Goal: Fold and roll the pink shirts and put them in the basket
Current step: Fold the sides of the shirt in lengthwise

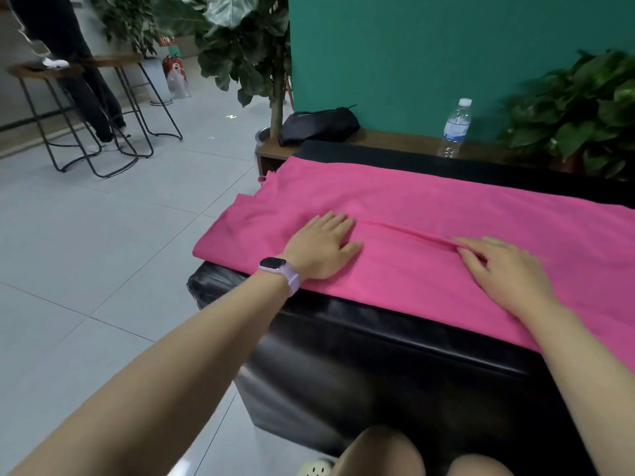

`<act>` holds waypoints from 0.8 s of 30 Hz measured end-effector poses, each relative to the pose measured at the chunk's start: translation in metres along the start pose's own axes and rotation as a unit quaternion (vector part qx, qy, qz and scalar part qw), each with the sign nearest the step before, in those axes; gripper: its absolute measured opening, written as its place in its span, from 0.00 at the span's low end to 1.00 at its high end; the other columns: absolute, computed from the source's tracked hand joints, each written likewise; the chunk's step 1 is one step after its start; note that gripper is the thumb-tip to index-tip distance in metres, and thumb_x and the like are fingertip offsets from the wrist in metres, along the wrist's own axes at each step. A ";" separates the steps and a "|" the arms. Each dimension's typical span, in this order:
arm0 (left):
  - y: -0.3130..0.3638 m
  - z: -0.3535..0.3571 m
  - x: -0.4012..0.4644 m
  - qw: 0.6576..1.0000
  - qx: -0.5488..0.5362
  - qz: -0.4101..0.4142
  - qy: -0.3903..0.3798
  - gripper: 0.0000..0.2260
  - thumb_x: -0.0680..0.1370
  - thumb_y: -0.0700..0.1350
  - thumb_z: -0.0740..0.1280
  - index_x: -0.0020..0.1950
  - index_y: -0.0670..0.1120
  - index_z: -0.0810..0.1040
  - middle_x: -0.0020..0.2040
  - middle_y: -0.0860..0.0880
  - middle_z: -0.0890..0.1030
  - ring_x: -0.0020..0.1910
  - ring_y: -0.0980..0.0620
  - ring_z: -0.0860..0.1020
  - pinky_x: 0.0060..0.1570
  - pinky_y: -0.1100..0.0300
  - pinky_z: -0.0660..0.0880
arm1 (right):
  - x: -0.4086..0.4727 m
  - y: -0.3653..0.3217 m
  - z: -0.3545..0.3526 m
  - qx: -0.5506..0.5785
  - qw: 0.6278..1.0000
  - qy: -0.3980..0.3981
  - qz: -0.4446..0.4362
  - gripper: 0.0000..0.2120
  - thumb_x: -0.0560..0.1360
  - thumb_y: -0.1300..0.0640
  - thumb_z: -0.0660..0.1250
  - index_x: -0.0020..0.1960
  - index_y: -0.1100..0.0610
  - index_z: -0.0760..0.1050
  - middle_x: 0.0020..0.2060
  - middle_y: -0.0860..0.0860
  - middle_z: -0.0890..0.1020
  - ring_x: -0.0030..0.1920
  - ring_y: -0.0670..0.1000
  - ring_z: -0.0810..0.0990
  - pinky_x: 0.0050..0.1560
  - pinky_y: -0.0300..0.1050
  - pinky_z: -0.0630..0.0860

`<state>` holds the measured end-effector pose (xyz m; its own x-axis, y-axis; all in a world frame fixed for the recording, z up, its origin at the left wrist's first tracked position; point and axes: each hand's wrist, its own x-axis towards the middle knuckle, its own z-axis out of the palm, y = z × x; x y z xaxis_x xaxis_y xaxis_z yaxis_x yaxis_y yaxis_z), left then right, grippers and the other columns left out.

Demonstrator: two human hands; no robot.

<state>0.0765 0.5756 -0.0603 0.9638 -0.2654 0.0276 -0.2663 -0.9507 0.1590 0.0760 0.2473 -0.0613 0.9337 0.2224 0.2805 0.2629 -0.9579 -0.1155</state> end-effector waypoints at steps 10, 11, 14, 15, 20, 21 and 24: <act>-0.122 -0.017 -0.032 0.974 0.006 -0.227 0.018 0.36 0.82 0.67 0.47 0.82 0.45 0.52 0.82 0.45 0.52 0.81 0.46 0.52 0.78 0.45 0.43 | -0.001 -0.005 0.003 -0.014 0.999 0.032 0.027 0.17 0.83 0.44 0.56 0.62 0.46 0.80 0.52 0.50 0.84 0.51 0.59 0.82 0.46 0.54 0.77; -0.116 -0.018 -0.032 0.970 0.022 -0.243 0.013 0.36 0.82 0.66 0.47 0.82 0.44 0.52 0.82 0.44 0.52 0.81 0.45 0.51 0.78 0.44 0.42 | -0.002 -0.008 0.003 -0.020 0.998 0.040 0.037 0.16 0.83 0.45 0.57 0.61 0.47 0.80 0.53 0.51 0.84 0.50 0.60 0.82 0.45 0.53 0.76; -0.076 -0.022 -0.024 0.970 0.053 -0.237 0.020 0.32 0.83 0.62 0.48 0.81 0.43 0.54 0.81 0.41 0.54 0.80 0.41 0.52 0.78 0.41 0.43 | -0.006 -0.016 0.000 -0.010 0.996 0.051 0.078 0.16 0.82 0.47 0.59 0.64 0.49 0.79 0.57 0.52 0.84 0.54 0.60 0.82 0.49 0.53 0.77; -0.055 -0.021 -0.019 0.979 0.051 -0.195 0.020 0.31 0.83 0.61 0.49 0.81 0.44 0.53 0.81 0.40 0.54 0.80 0.40 0.52 0.78 0.41 0.44 | -0.007 -0.019 -0.001 -0.001 0.995 0.032 0.094 0.18 0.82 0.48 0.58 0.68 0.49 0.76 0.60 0.53 0.82 0.58 0.60 0.80 0.54 0.54 0.76; 0.085 -0.008 0.021 0.993 0.078 0.093 -0.001 0.26 0.84 0.51 0.55 0.81 0.45 0.56 0.79 0.42 0.61 0.78 0.41 0.59 0.76 0.46 0.55 | -0.041 -0.030 -0.007 -0.012 0.984 -0.060 0.166 0.26 0.84 0.45 0.49 0.81 0.47 0.57 0.77 0.53 0.66 0.79 0.57 0.57 0.77 0.59 0.52; 0.113 -0.008 0.029 0.989 0.064 0.132 0.008 0.26 0.83 0.48 0.57 0.80 0.45 0.58 0.78 0.42 0.63 0.77 0.42 0.61 0.76 0.47 0.57 | -0.054 -0.030 -0.009 -0.023 0.985 -0.058 0.163 0.27 0.84 0.43 0.48 0.82 0.47 0.55 0.79 0.51 0.63 0.80 0.57 0.53 0.79 0.59 0.48; 0.179 -0.003 0.039 0.970 -0.049 0.238 -0.016 0.21 0.83 0.46 0.60 0.77 0.49 0.67 0.70 0.45 0.75 0.69 0.44 0.73 0.69 0.49 0.68 | -0.096 -0.022 -0.020 -0.058 0.988 -0.033 0.138 0.31 0.84 0.39 0.44 0.83 0.50 0.52 0.81 0.51 0.57 0.82 0.55 0.48 0.80 0.58 0.41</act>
<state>0.0666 0.3957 -0.0274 0.7311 -0.6764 0.0899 -0.6762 -0.7005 0.2282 -0.0246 0.2436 -0.0671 0.9806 -0.0424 0.1914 -0.0300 -0.9973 -0.0676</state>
